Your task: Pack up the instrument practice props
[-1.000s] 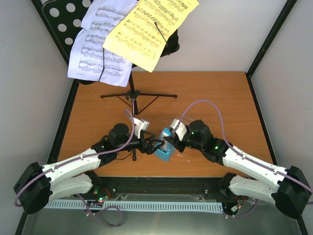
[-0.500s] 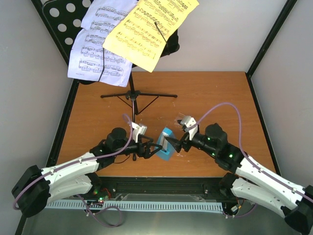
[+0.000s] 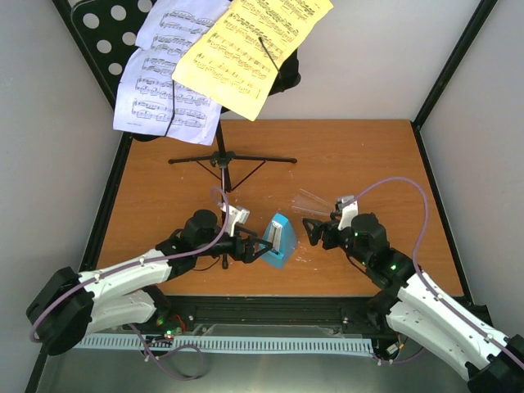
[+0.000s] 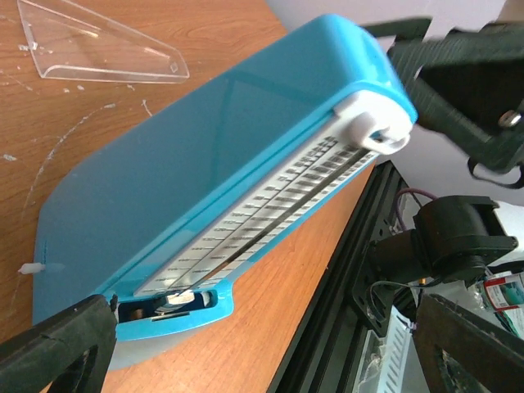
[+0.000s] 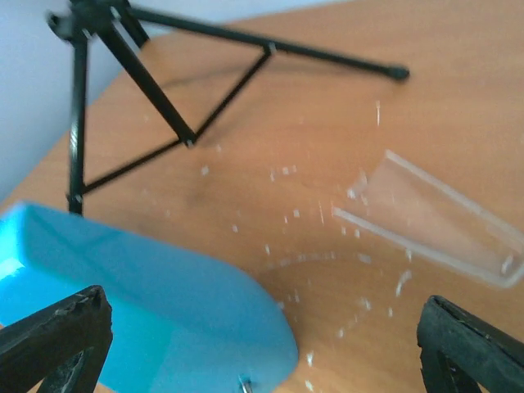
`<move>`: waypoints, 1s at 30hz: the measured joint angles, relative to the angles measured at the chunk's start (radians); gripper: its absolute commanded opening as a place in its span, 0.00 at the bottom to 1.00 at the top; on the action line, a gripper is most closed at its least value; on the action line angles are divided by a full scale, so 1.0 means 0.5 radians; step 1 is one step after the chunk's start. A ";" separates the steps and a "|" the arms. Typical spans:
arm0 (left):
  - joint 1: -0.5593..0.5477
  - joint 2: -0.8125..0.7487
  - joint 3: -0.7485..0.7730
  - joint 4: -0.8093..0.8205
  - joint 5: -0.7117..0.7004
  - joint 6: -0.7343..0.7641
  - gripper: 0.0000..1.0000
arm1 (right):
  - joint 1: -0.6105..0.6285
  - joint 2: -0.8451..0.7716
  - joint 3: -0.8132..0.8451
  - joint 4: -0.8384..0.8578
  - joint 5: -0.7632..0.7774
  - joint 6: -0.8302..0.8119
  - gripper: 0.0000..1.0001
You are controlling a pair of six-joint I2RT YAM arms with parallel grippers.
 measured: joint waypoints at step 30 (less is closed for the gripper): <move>0.059 -0.104 0.353 -0.358 -0.117 0.060 0.99 | 0.418 0.274 -0.420 1.071 -0.053 -0.512 1.00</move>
